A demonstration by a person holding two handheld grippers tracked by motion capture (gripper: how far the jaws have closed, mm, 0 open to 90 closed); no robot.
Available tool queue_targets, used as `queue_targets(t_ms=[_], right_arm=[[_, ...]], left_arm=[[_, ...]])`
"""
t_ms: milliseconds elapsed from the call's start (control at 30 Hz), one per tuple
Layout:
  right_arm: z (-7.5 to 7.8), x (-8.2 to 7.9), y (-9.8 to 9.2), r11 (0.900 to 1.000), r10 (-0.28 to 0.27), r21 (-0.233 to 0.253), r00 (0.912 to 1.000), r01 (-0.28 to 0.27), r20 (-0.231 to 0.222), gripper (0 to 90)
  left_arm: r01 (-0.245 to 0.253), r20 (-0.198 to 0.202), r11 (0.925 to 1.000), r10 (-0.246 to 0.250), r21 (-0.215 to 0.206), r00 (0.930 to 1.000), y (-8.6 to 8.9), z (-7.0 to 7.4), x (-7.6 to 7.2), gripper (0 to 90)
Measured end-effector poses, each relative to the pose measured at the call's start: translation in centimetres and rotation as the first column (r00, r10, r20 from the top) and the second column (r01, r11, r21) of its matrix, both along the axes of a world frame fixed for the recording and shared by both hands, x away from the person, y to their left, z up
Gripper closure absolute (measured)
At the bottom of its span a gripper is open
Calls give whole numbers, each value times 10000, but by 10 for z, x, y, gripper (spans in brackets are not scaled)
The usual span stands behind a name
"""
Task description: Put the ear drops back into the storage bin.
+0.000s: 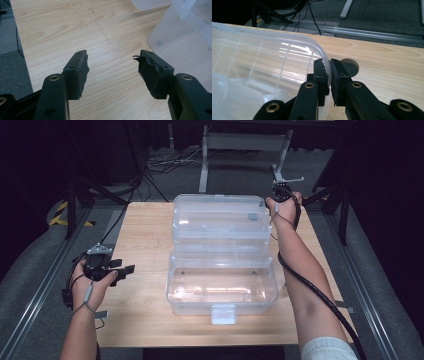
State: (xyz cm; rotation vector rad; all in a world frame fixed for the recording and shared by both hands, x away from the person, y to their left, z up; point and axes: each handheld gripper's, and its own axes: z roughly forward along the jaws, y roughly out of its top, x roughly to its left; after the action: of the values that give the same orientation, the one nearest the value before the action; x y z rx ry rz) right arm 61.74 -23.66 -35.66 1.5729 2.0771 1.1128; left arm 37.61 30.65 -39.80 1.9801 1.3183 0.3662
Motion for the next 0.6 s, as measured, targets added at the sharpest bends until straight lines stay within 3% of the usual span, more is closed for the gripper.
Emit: queue_targets(t_ms=[600], right_arm=[[-14, 3, -2, 9990, -214, 376, 9995, 222, -227, 839]], left_arm=[[-39, -83, 10000, 39, -34, 10000, 2, -2, 0, 412]])
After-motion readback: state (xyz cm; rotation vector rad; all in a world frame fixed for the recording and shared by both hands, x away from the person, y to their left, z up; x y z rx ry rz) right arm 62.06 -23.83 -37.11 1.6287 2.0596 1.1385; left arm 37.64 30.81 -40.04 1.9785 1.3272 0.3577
